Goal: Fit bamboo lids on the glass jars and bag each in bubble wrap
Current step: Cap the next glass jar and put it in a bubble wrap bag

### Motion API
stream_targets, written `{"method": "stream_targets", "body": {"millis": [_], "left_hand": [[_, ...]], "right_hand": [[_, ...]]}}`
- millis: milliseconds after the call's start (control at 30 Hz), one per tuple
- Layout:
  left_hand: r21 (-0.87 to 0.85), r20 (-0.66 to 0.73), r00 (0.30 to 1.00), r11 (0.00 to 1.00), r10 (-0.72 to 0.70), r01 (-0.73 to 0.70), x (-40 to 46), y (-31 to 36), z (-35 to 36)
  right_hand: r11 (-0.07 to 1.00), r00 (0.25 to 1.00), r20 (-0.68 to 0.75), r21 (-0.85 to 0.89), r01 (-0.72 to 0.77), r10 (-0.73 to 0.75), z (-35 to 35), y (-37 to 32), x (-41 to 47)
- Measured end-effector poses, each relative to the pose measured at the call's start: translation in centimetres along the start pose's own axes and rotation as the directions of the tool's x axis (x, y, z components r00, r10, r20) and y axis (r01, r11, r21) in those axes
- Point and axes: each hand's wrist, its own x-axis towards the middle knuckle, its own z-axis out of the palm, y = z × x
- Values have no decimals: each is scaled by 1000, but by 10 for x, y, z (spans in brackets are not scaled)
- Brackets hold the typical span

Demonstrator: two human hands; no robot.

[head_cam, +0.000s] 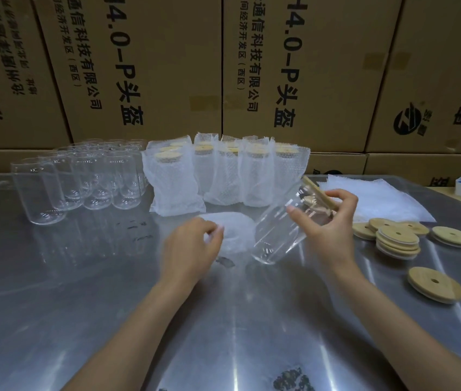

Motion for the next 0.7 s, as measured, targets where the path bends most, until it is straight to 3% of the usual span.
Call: {"method": "stream_targets", "body": {"millis": [67, 133, 300, 400, 533, 633, 700], "left_hand": [[-281, -162, 984, 960, -72, 24, 3, 5, -1], [-368, -249, 961, 930, -116, 17, 3, 9, -5], [-343, -146, 983, 938, -113, 57, -5, 16, -2], [-274, -74, 994, 960, -84, 60, -8, 17, 2], [-194, -63, 997, 980, -51, 38, -8, 20, -2], [-322, -94, 984, 940, -151, 113, -3, 18, -4], [-484, -119, 951, 853, -287, 196, 2, 18, -5]], "right_hand": [[969, 984, -4, 176, -174, 178, -2, -1, 4], [901, 947, 15, 303, -310, 320, -6, -5, 7], [719, 865, 140, 500, -482, 483, -6, -6, 6], [676, 852, 247, 524, -518, 461, -4, -6, 4], [705, 833, 426, 464, -536, 353, -1, -7, 1], [749, 831, 470, 424, -509, 299, 2, -8, -1], [794, 857, 443, 405, -454, 264, 4, -7, -3]]}}
